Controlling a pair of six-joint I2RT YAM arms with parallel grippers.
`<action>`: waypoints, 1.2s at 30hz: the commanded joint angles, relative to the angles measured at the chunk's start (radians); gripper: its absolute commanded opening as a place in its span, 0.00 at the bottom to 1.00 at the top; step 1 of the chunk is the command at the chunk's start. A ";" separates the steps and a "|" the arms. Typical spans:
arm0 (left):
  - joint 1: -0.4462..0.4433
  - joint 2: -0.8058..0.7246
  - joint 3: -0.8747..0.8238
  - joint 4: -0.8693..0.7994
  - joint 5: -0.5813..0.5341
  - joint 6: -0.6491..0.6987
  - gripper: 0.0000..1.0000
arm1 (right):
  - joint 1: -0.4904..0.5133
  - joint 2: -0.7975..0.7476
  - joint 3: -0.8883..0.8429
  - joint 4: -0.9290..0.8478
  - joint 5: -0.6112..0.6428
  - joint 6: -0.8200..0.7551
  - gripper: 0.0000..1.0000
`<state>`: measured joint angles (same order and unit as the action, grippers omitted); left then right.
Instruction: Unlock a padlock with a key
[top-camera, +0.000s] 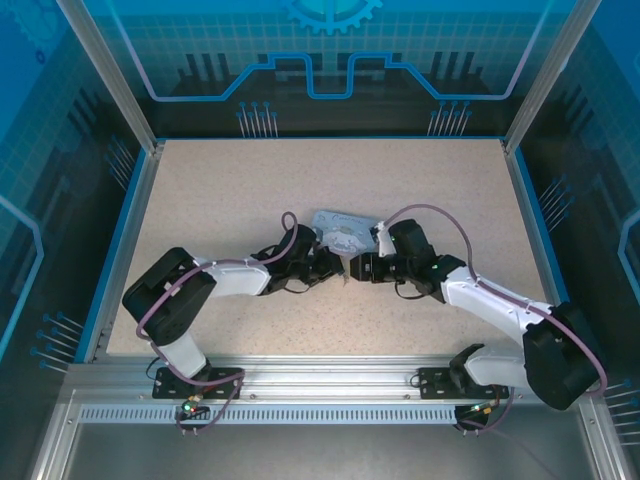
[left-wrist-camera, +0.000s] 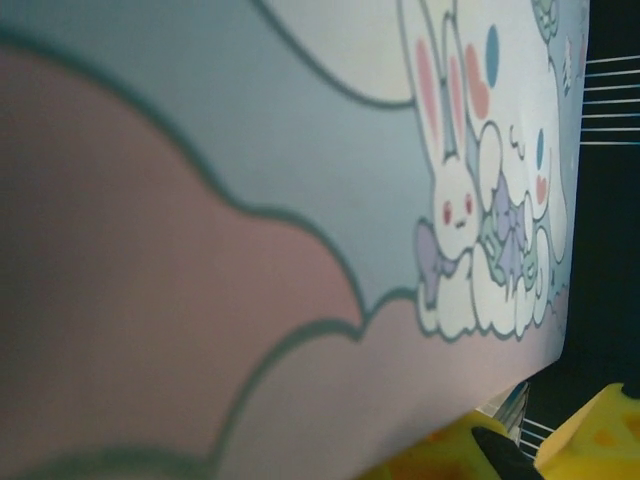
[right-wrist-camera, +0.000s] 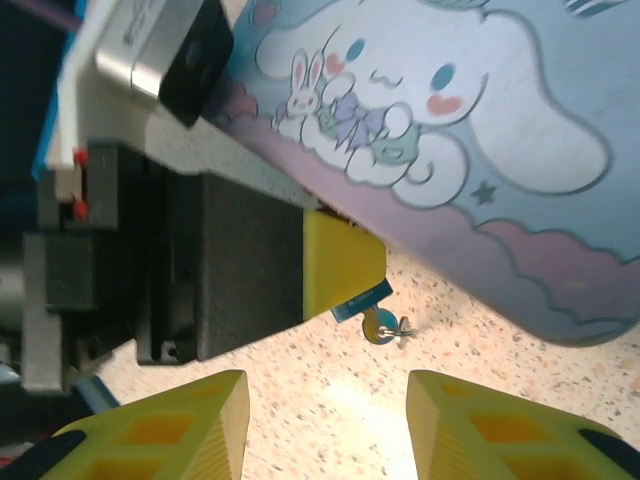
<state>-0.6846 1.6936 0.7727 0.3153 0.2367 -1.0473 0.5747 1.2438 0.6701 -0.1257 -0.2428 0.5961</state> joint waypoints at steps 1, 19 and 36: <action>0.005 0.000 0.055 -0.066 0.057 0.004 0.00 | 0.050 0.032 0.025 -0.108 0.131 -0.122 0.44; 0.010 0.029 0.133 -0.153 0.111 -0.005 0.00 | 0.208 0.191 0.082 -0.088 0.428 -0.170 0.53; 0.011 0.046 0.132 -0.118 0.148 -0.047 0.00 | 0.224 0.280 0.126 -0.022 0.505 -0.125 0.39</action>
<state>-0.6762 1.7260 0.8768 0.1741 0.3202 -1.0676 0.7887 1.5097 0.7677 -0.1802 0.2134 0.4503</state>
